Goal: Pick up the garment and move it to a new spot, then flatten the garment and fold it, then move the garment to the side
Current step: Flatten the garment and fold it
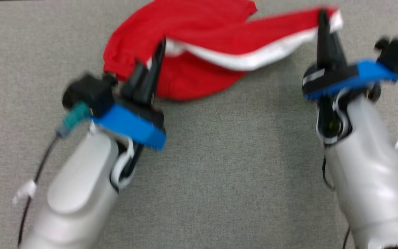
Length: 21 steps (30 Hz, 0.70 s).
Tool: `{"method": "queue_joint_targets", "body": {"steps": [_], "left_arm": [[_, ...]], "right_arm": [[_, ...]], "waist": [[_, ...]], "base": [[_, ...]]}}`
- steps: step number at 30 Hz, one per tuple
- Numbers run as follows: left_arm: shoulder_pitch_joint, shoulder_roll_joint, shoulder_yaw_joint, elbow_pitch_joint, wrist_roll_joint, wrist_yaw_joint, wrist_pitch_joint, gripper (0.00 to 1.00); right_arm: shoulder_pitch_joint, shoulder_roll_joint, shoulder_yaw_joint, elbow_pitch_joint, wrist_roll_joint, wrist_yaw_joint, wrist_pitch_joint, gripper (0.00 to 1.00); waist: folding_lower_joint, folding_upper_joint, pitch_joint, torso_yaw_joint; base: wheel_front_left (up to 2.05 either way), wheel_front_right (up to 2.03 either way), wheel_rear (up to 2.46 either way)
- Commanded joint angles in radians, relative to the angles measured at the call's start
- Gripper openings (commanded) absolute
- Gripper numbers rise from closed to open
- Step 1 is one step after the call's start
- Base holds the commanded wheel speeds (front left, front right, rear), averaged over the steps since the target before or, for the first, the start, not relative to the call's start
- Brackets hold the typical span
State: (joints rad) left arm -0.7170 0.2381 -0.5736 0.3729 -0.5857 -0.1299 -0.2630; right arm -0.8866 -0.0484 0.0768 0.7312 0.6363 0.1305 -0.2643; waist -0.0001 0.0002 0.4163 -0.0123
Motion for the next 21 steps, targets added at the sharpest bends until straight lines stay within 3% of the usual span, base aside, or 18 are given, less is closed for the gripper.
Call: {"method": "queue_joint_targets", "body": {"steps": [1,10,15,21], "left_arm": [[0.027,-0.002,0.002,-0.011,0.011,-0.001,-0.002,0.0],[0.393,-0.023,0.028,-0.092,0.061,-0.001,-0.002,0.0],[0.578,-0.032,0.015,-0.134,0.088,-0.001,-0.002,0.0],[0.681,-0.016,-0.011,-0.163,0.102,-0.001,-0.002,0.0]], "right_arm": [[0.033,-0.004,0.001,-0.014,0.003,0.0,0.0,0.0],[0.422,-0.013,0.054,-0.137,0.074,0.0,0.0,0.0],[0.654,-0.028,0.023,-0.228,0.114,0.0,0.0,0.0],[0.825,-0.027,-0.006,-0.321,0.125,0.0,0.018,0.0]], "waist": [[0.0001,-0.0002,-0.014,-0.006],[0.0001,-0.0002,-0.156,-0.019],[0.0001,-0.0002,-0.235,-0.01],[0.0001,-0.0002,-0.278,0.002]], "base": [[0.0,0.0,0.0],[0.0,0.0,0.0],[0.0,0.0,0.0],[0.0,0.0,0.0]]}}
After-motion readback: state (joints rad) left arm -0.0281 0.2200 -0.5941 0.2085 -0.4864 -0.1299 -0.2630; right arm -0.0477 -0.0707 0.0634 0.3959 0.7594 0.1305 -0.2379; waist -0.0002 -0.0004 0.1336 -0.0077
